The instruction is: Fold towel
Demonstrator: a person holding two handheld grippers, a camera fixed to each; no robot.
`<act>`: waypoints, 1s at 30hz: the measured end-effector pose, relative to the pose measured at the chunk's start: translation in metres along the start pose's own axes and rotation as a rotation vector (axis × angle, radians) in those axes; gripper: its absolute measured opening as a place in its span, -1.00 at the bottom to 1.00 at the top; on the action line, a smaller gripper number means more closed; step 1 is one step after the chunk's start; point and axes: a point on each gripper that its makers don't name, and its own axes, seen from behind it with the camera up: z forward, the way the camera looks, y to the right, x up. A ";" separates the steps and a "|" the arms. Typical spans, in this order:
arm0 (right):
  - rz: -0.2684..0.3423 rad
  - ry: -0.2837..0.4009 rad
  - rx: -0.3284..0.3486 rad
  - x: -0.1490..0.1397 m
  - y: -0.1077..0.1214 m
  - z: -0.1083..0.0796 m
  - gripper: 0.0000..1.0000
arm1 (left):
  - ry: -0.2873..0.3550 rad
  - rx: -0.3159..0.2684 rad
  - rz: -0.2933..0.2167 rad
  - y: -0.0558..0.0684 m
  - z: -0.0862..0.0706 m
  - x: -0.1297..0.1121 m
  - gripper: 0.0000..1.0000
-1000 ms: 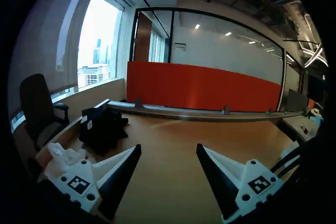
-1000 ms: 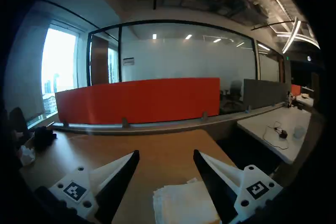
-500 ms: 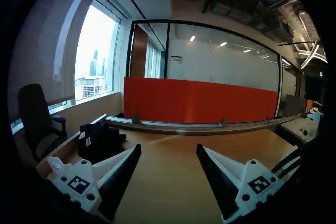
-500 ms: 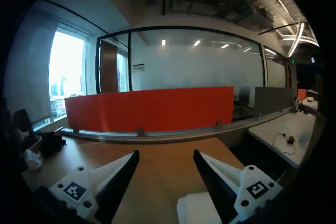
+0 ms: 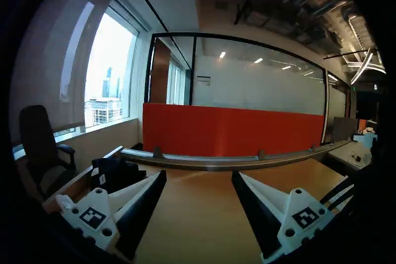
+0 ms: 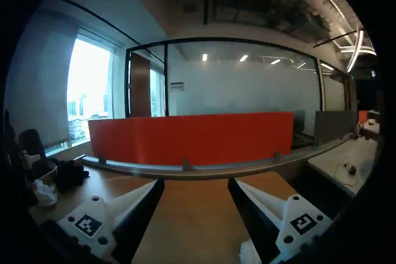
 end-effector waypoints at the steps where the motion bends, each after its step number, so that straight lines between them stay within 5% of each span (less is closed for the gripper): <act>1: 0.002 0.001 0.001 0.001 -0.003 0.000 0.99 | 0.002 -0.006 -0.001 0.001 0.000 0.000 0.95; 20: 0.000 -0.009 -0.006 0.014 -0.023 -0.003 0.99 | 0.051 -0.035 0.013 0.011 0.007 0.008 0.95; 30: 0.039 -0.017 -0.016 0.024 -0.037 -0.013 0.99 | 0.063 -0.005 0.064 -0.001 0.004 -0.005 0.95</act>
